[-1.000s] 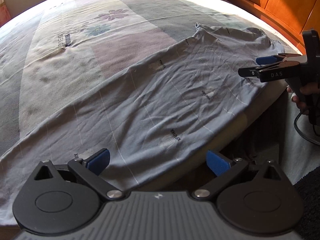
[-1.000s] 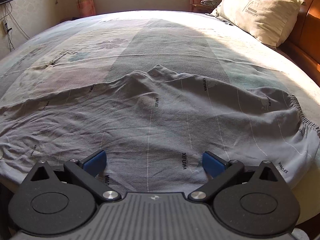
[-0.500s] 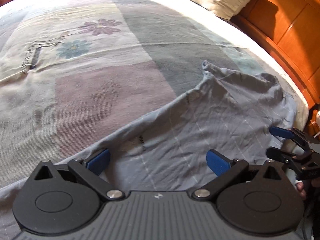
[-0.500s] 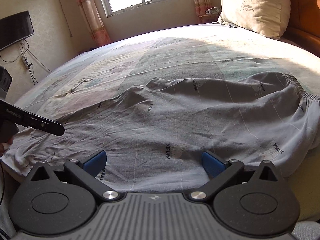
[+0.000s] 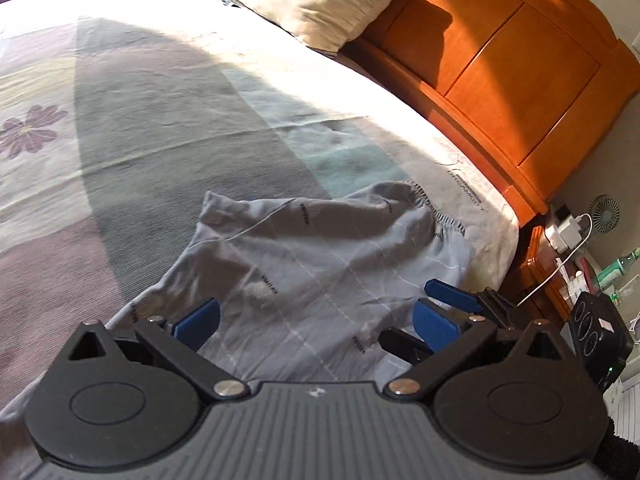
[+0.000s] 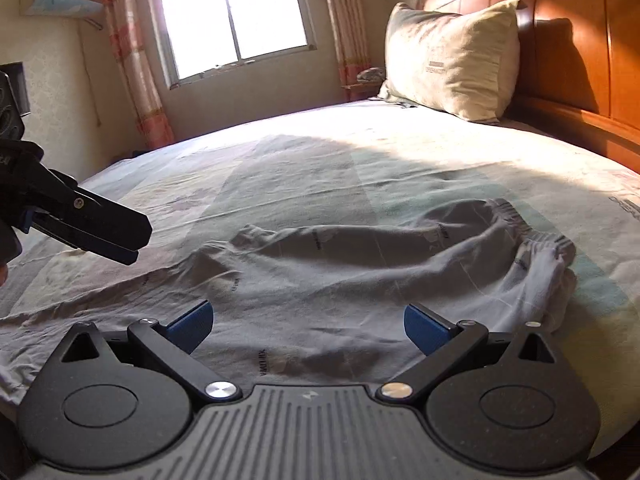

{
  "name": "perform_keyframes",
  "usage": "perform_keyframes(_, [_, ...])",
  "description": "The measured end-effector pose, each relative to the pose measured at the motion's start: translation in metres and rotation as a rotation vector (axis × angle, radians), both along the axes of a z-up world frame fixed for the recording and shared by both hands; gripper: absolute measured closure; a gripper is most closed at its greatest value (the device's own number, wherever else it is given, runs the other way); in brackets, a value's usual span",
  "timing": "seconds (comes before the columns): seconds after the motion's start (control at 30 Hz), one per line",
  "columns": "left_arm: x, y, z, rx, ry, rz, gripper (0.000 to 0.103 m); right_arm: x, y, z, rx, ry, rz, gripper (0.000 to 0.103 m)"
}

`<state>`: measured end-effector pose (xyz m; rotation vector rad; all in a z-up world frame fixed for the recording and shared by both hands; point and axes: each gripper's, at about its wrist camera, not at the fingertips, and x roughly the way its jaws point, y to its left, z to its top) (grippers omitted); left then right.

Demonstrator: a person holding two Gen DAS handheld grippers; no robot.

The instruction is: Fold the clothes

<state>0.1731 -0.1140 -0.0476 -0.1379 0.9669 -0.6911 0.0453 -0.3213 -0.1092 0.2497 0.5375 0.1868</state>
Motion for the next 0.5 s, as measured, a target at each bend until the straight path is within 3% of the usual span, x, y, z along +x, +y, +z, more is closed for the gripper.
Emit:
perform_keyframes(0.17, [0.018,-0.015,-0.007,0.021,0.014,0.040,0.003,0.009,-0.038,-0.013,0.116,0.087,-0.187,0.000])
perform_keyframes(0.33, [0.036,-0.030,-0.015,0.042,0.028,0.080,0.002,0.004,-0.046,-0.017,0.158,0.061,-0.217,0.000])
perform_keyframes(0.5, [0.066,-0.069,-0.030,-0.092,0.169,0.019,0.001,0.008,-0.036,-0.018,0.113,0.066,-0.197,0.000])
